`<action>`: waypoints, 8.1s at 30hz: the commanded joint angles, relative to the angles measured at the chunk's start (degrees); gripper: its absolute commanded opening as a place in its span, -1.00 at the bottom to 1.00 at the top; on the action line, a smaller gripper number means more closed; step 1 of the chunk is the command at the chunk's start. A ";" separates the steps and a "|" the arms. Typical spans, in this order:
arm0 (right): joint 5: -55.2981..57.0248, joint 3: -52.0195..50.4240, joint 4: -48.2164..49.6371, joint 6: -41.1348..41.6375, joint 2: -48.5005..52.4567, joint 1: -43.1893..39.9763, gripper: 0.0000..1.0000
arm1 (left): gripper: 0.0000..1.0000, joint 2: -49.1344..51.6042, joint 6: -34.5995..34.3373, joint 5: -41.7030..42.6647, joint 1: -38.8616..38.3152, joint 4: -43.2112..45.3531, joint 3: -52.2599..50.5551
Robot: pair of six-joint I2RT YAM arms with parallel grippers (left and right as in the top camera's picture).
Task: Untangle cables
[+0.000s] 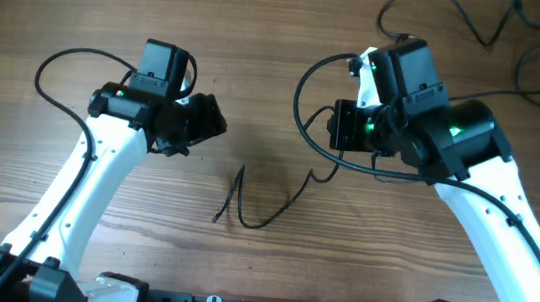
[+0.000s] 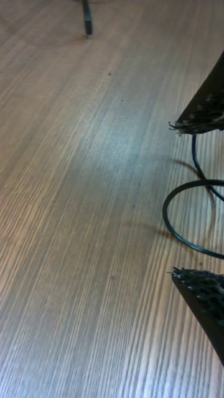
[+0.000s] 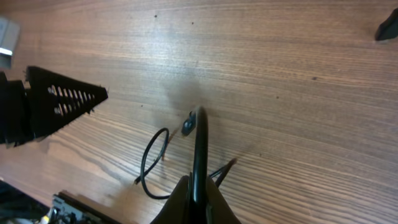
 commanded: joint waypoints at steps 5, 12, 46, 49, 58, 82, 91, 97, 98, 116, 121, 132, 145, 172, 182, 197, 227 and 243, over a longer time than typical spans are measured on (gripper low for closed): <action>2.62 0.15 0.66 0.87 0.00 -0.02 -0.84 | 0.49 7.41 0.02 1.29 -6.80 2.51 0.04; 9.31 0.15 0.90 6.69 0.00 -0.02 -0.84 | 0.39 9.46 -2.10 7.87 -8.35 -0.81 0.04; 30.08 0.15 3.98 6.43 0.90 -46.73 -0.92 | -0.90 15.52 -9.38 -7.41 -6.34 0.07 0.04; 30.12 0.15 4.87 4.94 2.54 -46.80 -0.91 | -0.74 15.52 -9.35 -4.11 -7.45 0.76 0.04; 35.87 0.15 5.44 5.22 11.13 -47.04 -0.91 | 0.11 15.52 -8.92 -4.17 -10.19 0.76 0.04; 0.61 -1.92 9.40 -3.37 15.87 -63.17 1.00 | 1.00 15.52 -8.96 -3.89 -10.19 3.61 0.04; -3.06 -21.31 23.45 -1.22 15.87 -51.71 0.39 | 1.00 15.52 -8.96 -3.69 -10.21 3.72 0.04; -8.15 -21.84 28.33 -8.90 15.87 -45.92 -0.91 | 1.00 15.52 -8.96 -3.72 -10.19 3.69 0.04; -11.67 -21.84 28.81 -11.89 15.87 -44.68 -0.91 | 1.00 15.52 -8.96 -3.72 -10.19 3.85 0.04; 4.57 -4.68 3.89 -7.30 14.21 -39.21 0.99 | 1.00 15.52 -8.94 -3.74 -10.19 4.09 0.04; 4.85 -3.82 4.42 -2.10 13.46 -54.49 0.99 | 1.00 15.52 -8.94 -3.74 -10.19 4.04 0.04; 13.40 -17.81 16.65 5.01 16.02 -67.45 0.90 | 1.00 15.52 -8.92 -3.74 -10.19 4.44 0.04; 12.85 -17.90 30.82 4.87 23.67 -67.45 -0.89 | 1.00 15.52 -8.94 -3.74 -10.19 4.96 0.04; -10.38 2.78 -11.58 -4.02 16.44 -66.79 0.99 | 1.00 15.52 -8.94 -3.72 -10.21 6.23 0.04; 2.38 -13.88 -0.52 22.12 16.48 -60.50 0.99 | 1.00 15.52 -8.94 -3.72 -10.19 6.62 0.04; -6.64 -23.47 24.09 36.41 16.96 -50.10 -0.49 | 1.00 15.54 -8.96 -3.72 -10.19 6.14 0.04; -18.45 -14.23 -0.07 -5.57 -10.69 -50.10 0.99 | 1.00 15.52 -8.96 -3.72 -10.19 6.82 0.04; -19.21 -18.40 -19.67 -2.45 -32.85 -50.12 1.00 | 1.00 15.52 -8.96 -3.74 -10.19 7.04 0.04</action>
